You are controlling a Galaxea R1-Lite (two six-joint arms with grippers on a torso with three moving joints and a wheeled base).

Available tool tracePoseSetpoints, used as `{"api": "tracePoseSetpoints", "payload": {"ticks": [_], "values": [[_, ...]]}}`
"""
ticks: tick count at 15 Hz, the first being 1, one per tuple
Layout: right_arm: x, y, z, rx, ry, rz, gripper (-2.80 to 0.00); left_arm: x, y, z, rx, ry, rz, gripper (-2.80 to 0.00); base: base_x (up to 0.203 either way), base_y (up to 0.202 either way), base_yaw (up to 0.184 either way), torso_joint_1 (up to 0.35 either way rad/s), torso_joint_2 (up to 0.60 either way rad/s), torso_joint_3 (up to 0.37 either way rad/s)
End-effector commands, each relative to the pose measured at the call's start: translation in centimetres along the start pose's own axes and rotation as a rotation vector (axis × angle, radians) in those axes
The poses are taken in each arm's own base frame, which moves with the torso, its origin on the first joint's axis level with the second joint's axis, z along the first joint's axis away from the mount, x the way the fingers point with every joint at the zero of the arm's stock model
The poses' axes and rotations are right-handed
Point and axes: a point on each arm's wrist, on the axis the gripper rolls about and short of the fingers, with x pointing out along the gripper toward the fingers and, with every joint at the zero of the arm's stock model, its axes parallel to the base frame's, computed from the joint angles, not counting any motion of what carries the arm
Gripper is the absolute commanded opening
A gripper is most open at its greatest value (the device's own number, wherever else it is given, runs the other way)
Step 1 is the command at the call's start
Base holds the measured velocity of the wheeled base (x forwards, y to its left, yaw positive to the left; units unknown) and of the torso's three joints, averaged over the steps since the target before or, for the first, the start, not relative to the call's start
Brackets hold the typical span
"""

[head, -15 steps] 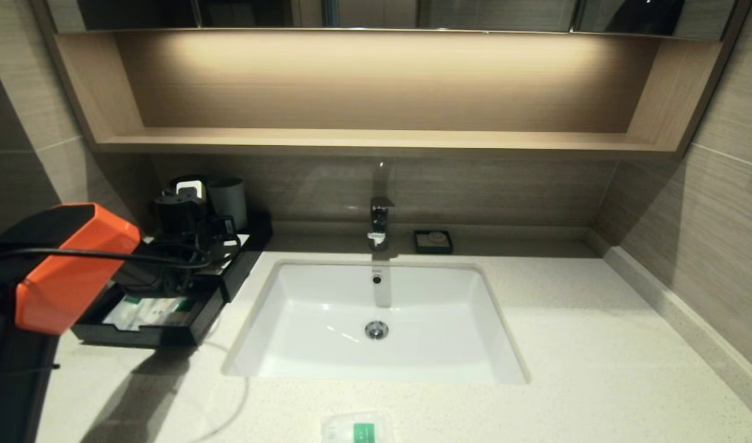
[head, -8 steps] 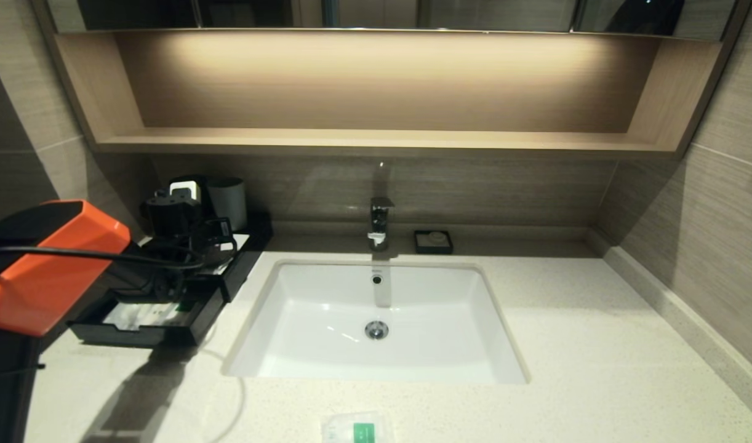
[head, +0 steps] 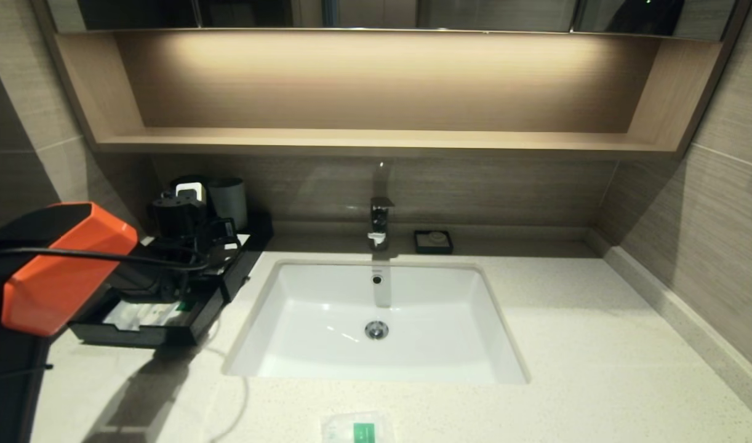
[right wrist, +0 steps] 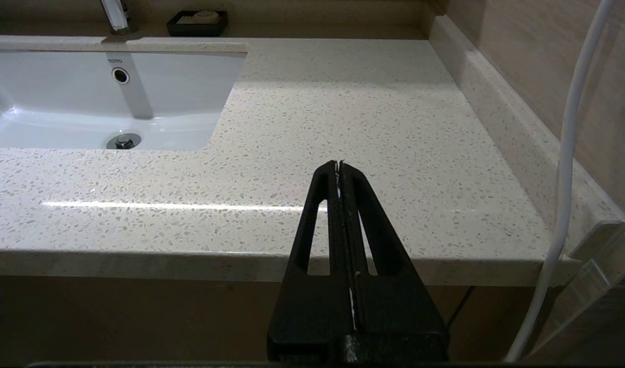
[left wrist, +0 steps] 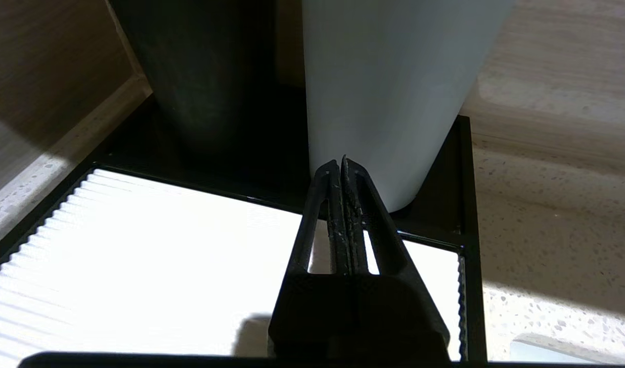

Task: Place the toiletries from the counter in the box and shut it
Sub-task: Place the cup on the storage box

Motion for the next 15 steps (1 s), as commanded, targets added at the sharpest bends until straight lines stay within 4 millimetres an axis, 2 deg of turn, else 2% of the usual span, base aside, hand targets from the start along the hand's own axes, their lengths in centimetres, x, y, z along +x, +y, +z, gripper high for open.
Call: {"api": "tracePoseSetpoints", "payload": {"ticks": [1, 15], "values": [[0.0, 0.0, 0.0, -0.001, 0.002, 0.000, -2.80, 0.7, -0.1, -0.7, -0.001, -0.002, 0.001, -2.80, 0.000, 0.000, 0.000, 0.000, 0.00, 0.000], [0.0, 0.0, 0.0, -0.001, 0.002, 0.002, -2.80, 2.0, -0.6, -0.7, -0.007, -0.035, -0.005, -2.80, 0.000, 0.000, 0.000, 0.000, 0.00, 0.000]]}}
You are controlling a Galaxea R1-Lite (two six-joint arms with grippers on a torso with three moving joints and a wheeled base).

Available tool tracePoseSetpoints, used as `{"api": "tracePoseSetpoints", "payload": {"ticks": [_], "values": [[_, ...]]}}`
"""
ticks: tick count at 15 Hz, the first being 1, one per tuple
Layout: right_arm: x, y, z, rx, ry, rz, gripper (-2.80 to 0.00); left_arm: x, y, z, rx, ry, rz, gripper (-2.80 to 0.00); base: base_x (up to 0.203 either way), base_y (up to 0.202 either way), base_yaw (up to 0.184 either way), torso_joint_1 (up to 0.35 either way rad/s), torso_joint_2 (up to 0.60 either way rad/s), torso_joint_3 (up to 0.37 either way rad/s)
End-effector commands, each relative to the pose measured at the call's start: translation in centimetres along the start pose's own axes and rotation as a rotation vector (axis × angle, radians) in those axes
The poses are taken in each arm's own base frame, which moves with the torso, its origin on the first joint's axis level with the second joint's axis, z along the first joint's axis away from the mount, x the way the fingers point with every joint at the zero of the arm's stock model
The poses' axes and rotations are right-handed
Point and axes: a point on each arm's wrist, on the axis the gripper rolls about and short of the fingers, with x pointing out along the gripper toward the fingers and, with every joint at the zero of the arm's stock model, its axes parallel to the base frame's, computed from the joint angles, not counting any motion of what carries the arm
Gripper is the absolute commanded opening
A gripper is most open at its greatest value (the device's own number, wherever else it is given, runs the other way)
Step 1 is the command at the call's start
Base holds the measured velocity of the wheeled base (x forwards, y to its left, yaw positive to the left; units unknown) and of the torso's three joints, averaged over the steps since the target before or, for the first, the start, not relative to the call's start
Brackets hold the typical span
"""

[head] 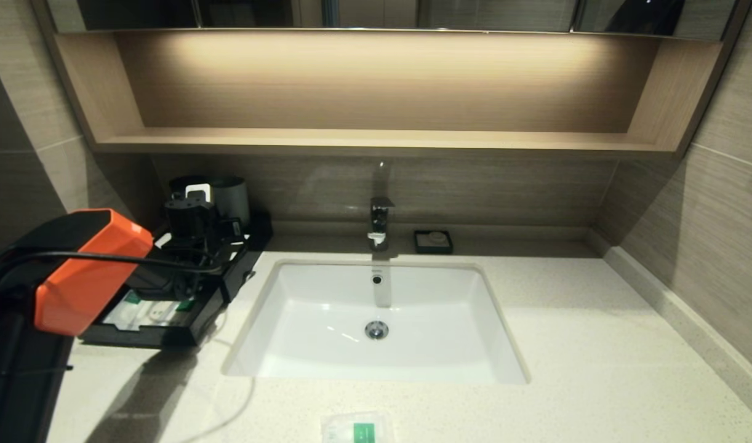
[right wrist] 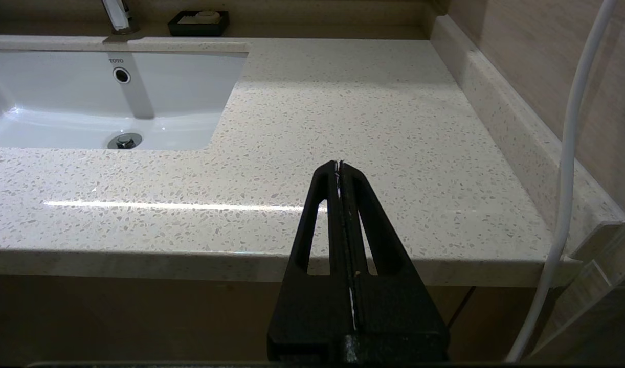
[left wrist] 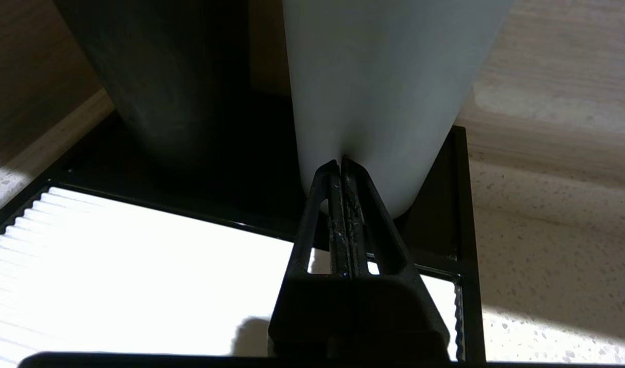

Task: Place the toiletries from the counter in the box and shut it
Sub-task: Place the cup on the storage box

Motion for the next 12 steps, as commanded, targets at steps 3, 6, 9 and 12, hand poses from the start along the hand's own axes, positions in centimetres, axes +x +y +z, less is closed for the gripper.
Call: {"api": "tracePoseSetpoints", "payload": {"ticks": [3, 6, 9, 12], "values": [[0.01, 0.00, -0.04, -0.001, 0.001, 0.000, -2.80, 0.38, 0.04, -0.18, -0.003, -0.009, 0.005, -2.80, 0.000, 0.000, 0.000, 0.000, 0.00, 0.000], [0.02, 0.00, -0.04, -0.001, 0.002, 0.000, -2.80, 0.46, -0.04, -0.08, -0.003, -0.014, 0.003, -2.80, 0.000, 0.000, 0.000, 0.000, 0.00, 0.000], [0.02, 0.00, -0.04, -0.001, 0.002, 0.001, -2.80, 0.65, 0.00, -0.37, -0.004, -0.016, 0.004, -2.80, 0.000, 0.000, 0.000, 0.000, 0.00, 0.000], [0.02, 0.00, -0.04, -0.001, 0.002, 0.000, -2.80, 0.72, -0.01, -0.29, -0.005, -0.021, 0.004, -2.80, 0.000, 0.000, 0.000, 0.000, 0.00, 0.000]]}}
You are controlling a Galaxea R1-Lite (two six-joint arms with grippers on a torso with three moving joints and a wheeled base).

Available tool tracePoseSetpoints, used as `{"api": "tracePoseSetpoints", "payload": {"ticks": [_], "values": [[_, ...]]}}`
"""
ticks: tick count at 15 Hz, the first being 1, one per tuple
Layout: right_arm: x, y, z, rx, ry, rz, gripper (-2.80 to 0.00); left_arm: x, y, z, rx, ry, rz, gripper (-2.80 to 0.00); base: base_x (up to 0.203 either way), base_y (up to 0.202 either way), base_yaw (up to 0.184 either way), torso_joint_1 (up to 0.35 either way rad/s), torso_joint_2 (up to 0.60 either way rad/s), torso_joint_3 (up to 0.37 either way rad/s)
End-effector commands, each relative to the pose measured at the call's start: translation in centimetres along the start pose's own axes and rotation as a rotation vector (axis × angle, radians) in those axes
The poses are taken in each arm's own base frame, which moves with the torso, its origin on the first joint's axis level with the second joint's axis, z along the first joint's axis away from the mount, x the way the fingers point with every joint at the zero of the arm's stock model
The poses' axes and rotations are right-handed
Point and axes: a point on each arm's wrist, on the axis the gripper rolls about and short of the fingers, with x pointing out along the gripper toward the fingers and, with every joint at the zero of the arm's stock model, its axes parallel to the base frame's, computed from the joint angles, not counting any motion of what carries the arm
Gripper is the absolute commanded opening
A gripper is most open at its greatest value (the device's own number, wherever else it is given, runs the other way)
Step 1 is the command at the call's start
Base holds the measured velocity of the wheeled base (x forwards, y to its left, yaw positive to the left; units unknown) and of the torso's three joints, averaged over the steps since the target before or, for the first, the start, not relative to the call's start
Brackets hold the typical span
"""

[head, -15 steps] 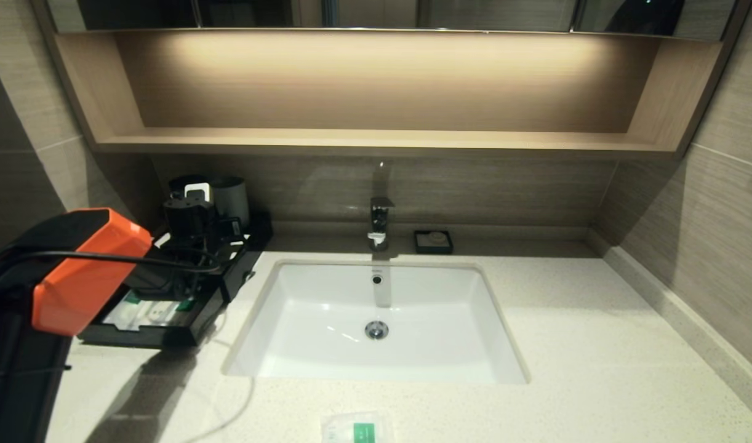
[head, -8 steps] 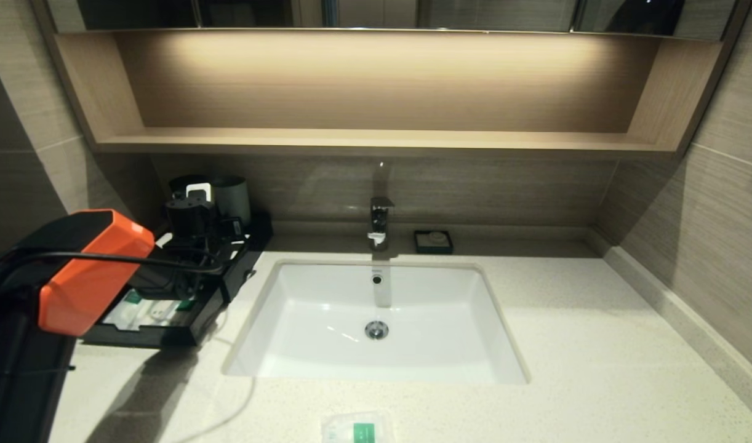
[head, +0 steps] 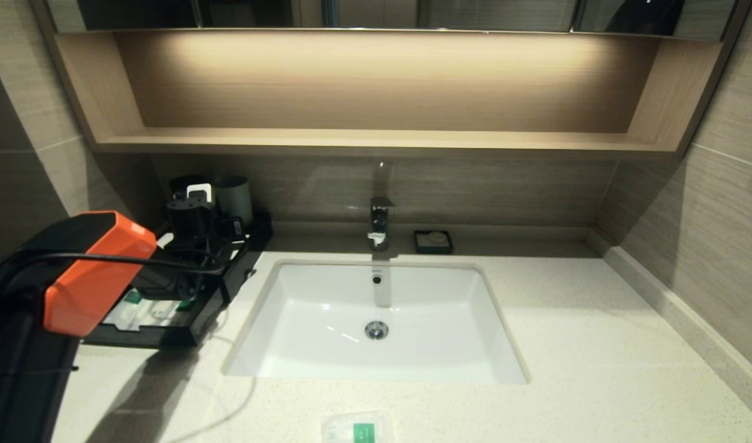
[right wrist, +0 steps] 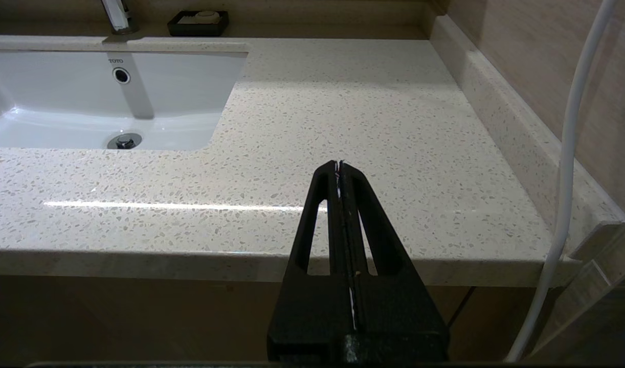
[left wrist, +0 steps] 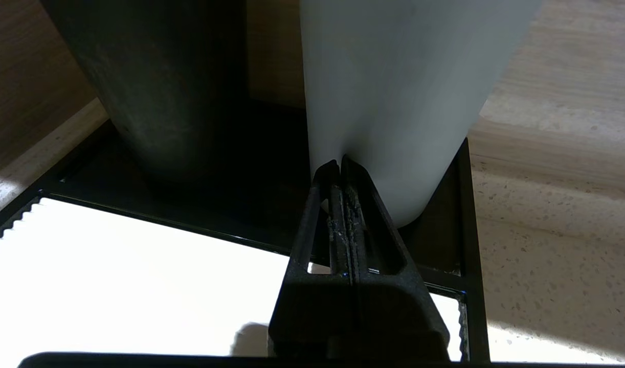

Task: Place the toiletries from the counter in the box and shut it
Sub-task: Place the cup on the storage box

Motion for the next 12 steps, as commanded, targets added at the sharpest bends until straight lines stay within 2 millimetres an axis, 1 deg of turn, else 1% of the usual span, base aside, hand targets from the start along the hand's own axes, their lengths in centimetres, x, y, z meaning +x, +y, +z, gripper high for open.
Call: {"api": "tracePoseSetpoints", "payload": {"ticks": [1, 3, 7, 12], "values": [[0.0, 0.0, 0.0, 0.000, 0.002, 0.000, -2.80, 0.2, 0.0, 0.0, -0.003, -0.009, 0.001, -2.80, 0.000, 0.000, 0.000, 0.000, 0.00, 0.000], [0.0, 0.0, 0.0, 0.000, 0.002, 0.000, -2.80, 0.2, 0.0, -0.2, -0.002, -0.006, 0.002, -2.80, 0.000, 0.000, 0.000, 0.000, 0.00, 0.000], [0.0, 0.0, 0.0, 0.000, 0.001, 0.000, -2.80, 0.0, 0.3, 0.4, -0.005, -0.012, 0.009, -2.80, 0.000, 0.000, 0.000, 0.000, 0.00, 0.000], [0.0, 0.0, 0.0, 0.000, 0.001, 0.000, -2.80, -1.2, 0.6, 1.6, -0.007, -0.018, 0.012, -2.80, 0.000, 0.000, 0.000, 0.000, 0.00, 0.000]]}}
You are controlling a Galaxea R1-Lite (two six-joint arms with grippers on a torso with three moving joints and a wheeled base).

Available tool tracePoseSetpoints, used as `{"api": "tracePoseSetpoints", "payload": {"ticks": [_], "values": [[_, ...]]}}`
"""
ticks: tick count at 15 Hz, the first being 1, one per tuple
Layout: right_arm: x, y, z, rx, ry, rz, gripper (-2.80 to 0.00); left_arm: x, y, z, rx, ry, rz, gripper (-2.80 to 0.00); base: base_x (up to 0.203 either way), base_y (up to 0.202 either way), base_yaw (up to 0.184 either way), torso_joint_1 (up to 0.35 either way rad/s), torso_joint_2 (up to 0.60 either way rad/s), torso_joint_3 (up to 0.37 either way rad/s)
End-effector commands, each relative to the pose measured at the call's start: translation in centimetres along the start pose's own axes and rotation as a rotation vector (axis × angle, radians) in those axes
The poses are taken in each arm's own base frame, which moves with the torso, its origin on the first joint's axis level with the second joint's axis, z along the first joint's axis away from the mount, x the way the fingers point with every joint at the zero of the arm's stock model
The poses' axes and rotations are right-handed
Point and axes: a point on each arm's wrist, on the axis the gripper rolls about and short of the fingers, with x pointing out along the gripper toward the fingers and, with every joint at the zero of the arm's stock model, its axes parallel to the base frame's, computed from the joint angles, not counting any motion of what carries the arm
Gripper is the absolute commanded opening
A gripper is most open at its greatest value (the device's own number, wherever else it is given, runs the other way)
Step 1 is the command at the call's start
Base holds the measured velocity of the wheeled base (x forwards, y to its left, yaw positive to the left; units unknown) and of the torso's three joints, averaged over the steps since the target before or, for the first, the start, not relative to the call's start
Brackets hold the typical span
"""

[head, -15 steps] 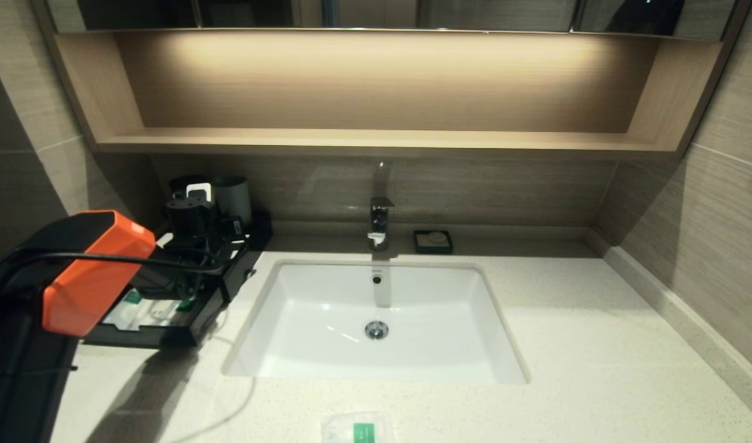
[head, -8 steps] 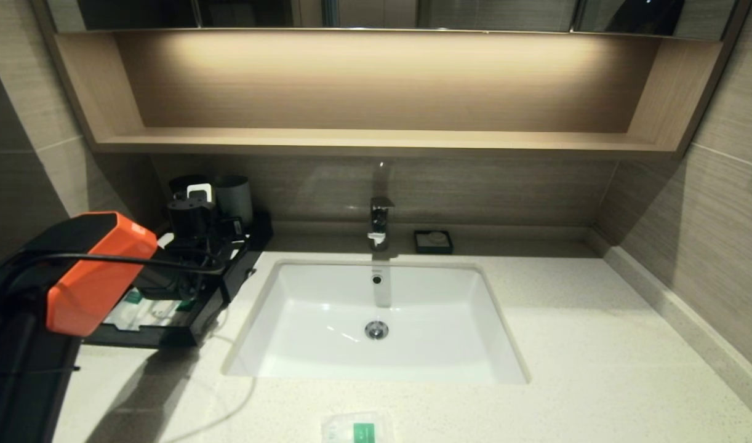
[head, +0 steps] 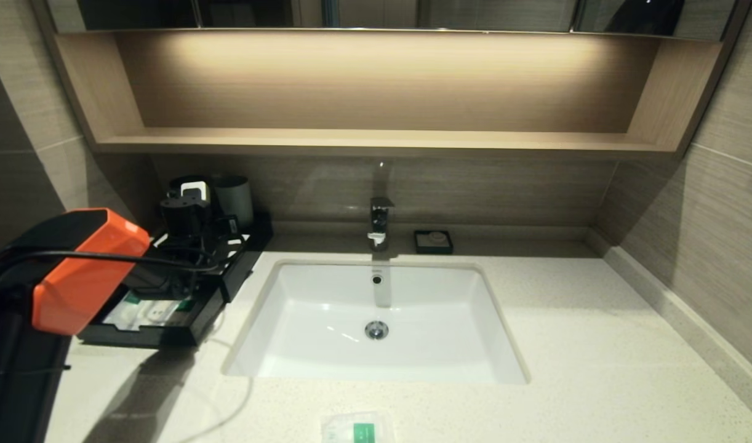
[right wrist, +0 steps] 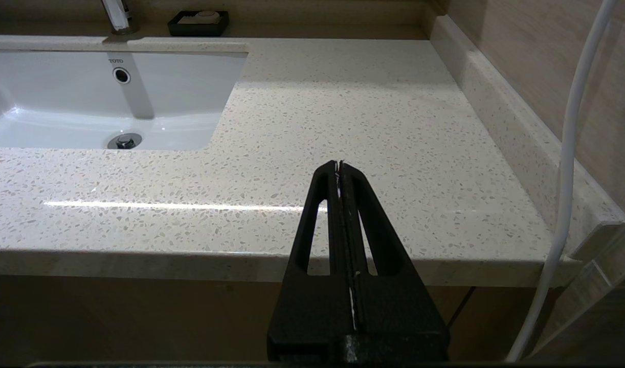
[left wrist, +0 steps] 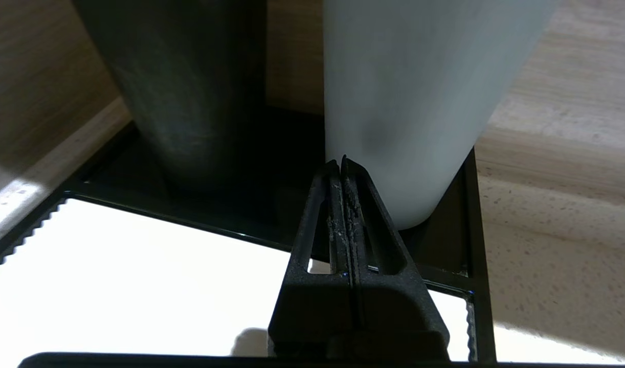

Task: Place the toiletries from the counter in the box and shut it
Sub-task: Place the cup on the storage box, then pick up the bathroom toiletry

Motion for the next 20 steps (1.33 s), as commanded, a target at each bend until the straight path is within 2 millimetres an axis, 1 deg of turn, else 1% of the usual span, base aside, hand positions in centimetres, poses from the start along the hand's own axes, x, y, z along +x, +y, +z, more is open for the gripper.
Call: {"api": "tracePoseSetpoints", "payload": {"ticks": [1, 4, 7, 10, 15, 17, 19, 20], "values": [[0.0, 0.0, 0.0, 0.000, 0.003, 0.001, -2.80, -0.9, 0.2, 1.1, -0.003, -0.010, 0.002, -2.80, 0.000, 0.000, 0.000, 0.000, 0.00, 0.000], [0.0, 0.0, 0.0, 0.000, 0.003, 0.001, -2.80, -2.2, 0.4, 1.7, -0.007, -0.017, 0.003, -2.80, 0.000, 0.000, 0.000, 0.000, 0.00, 0.000], [0.0, 0.0, 0.0, 0.000, 0.002, 0.000, -2.80, -4.1, 0.7, 2.7, -0.007, -0.016, 0.002, -2.80, 0.000, 0.000, 0.000, 0.000, 0.00, 0.000], [0.0, 0.0, 0.0, 0.000, 0.001, 0.000, -2.80, -6.6, 1.1, 3.3, -0.008, -0.019, 0.002, -2.80, 0.000, 0.000, 0.000, 0.000, 0.00, 0.000], [0.0, 0.0, 0.0, 0.000, 0.003, 0.001, -2.80, -11.5, 1.4, 3.9, -0.008, -0.032, -0.008, -2.80, 0.000, 0.000, 0.000, 0.000, 0.00, 0.000], [0.0, 0.0, 0.0, 0.000, 0.003, 0.001, -2.80, -12.8, 1.7, 3.7, -0.005, -0.016, -0.008, -2.80, 0.000, 0.000, 0.000, 0.000, 0.00, 0.000], [0.0, 0.0, 0.0, 0.000, 0.002, 0.000, -2.80, -14.1, 1.9, 3.0, -0.004, 0.013, -0.011, -2.80, 0.000, 0.000, 0.000, 0.000, 0.00, 0.000], [0.0, 0.0, 0.0, 0.000, 0.003, 0.001, -2.80, -14.7, 1.7, 3.1, -0.003, 0.011, -0.022, -2.80, 0.000, 0.000, 0.000, 0.000, 0.00, 0.000]]}}
